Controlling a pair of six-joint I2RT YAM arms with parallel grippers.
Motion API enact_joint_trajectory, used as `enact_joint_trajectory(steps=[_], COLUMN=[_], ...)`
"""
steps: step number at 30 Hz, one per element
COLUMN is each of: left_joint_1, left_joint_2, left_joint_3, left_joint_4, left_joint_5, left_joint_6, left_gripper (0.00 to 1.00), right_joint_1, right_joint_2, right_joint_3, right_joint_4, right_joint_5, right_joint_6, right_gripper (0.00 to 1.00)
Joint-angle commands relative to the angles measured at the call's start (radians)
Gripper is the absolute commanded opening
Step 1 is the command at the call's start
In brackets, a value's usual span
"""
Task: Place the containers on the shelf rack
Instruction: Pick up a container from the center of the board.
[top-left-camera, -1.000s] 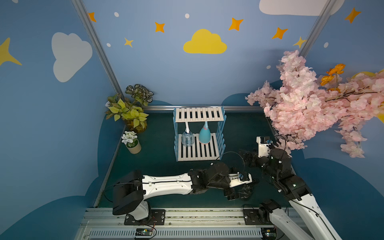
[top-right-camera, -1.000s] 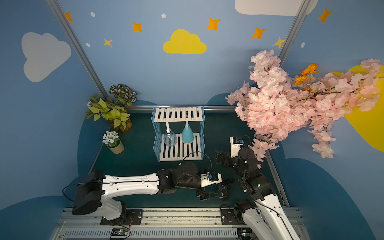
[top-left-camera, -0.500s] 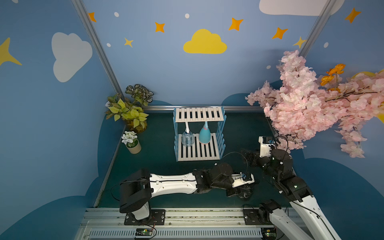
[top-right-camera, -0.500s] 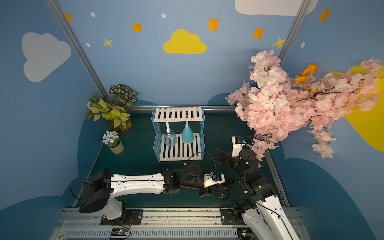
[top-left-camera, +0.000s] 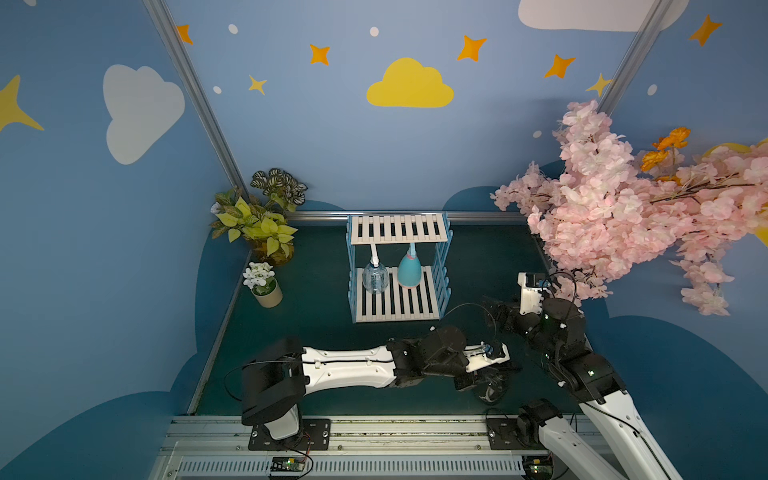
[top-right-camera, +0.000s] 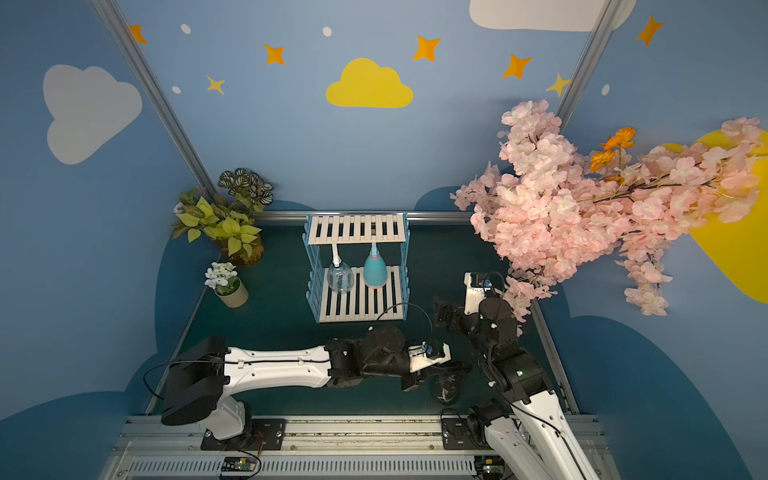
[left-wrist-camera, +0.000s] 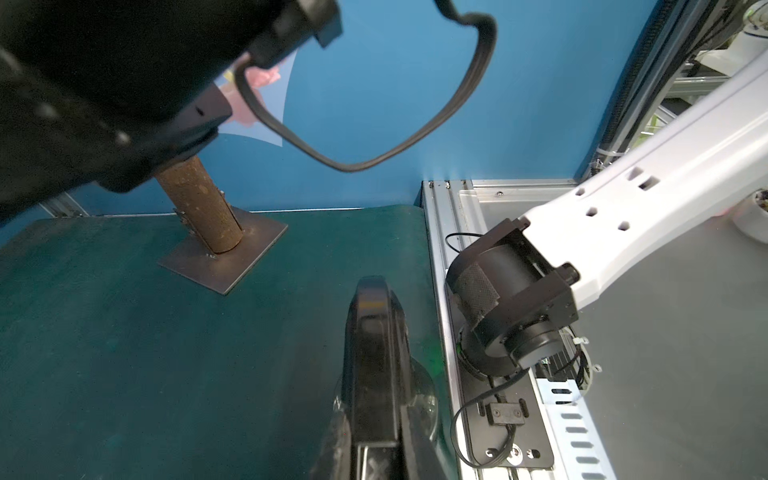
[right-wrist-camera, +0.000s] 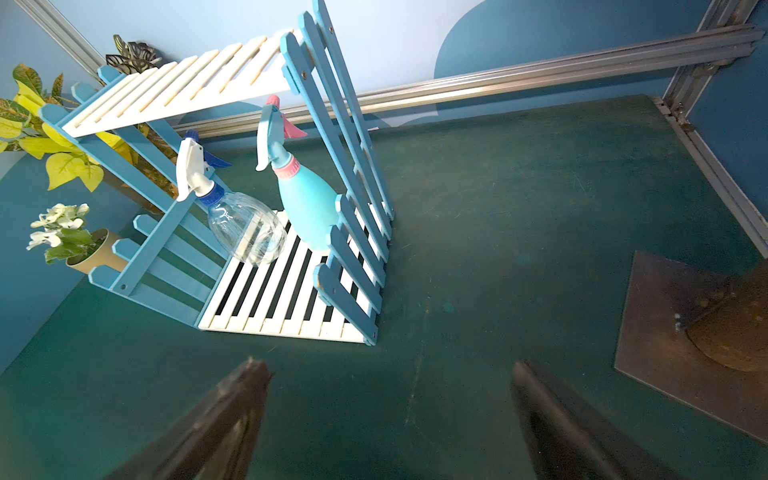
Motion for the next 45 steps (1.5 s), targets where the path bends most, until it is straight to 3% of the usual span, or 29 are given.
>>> enact_joint_trajectory(steps=[1, 4, 8, 13, 20, 25, 31, 36, 45], left_joint_1=[0.004, 0.045, 0.183, 0.372, 0.538, 0.576, 0.587, 0.597, 0.620], left_joint_2=[-0.071, -0.170, -0.342, -0.543, -0.672, -0.679, -0.655, -0.649, -0.652], left_joint_3=[-0.018, -0.065, -0.131, -0.173, -0.176, -0.187, -0.182, -0.179, -0.185], left_joint_4=[0.016, -0.034, -0.145, -0.362, -0.530, -0.546, -0.572, -0.566, -0.555], left_joint_5=[-0.052, -0.029, 0.210, 0.403, 0.669, 0.728, 0.748, 0.776, 0.780], left_joint_6=[0.019, 0.000, -0.065, -0.083, -0.053, -0.024, 0.027, 0.043, 0.051], left_gripper=[0.06, 0.03, 0.03, 0.03, 0.03, 0.03, 0.03, 0.03, 0.03], right_joint_1=[-0.004, -0.005, -0.005, -0.004, 0.028, 0.165, 0.340, 0.391, 0.441], right_joint_2=[-0.015, -0.021, -0.022, -0.012, 0.052, 0.160, 0.261, 0.328, 0.376], right_joint_3=[0.028, 0.046, 0.070, 0.101, 0.098, 0.191, 0.249, 0.270, 0.304], right_joint_4=[-0.020, -0.018, 0.003, 0.024, 0.191, 0.068, 0.061, 0.024, -0.045], right_joint_5=[-0.032, -0.117, -0.287, -0.484, -0.812, -0.827, -0.787, -0.766, -0.834], right_joint_6=[-0.023, -0.045, -0.093, -0.146, -0.093, -0.176, -0.203, -0.250, -0.279], right_gripper=[0.98, 0.98, 0.98, 0.98, 0.96, 0.90, 0.80, 0.65, 0.37])
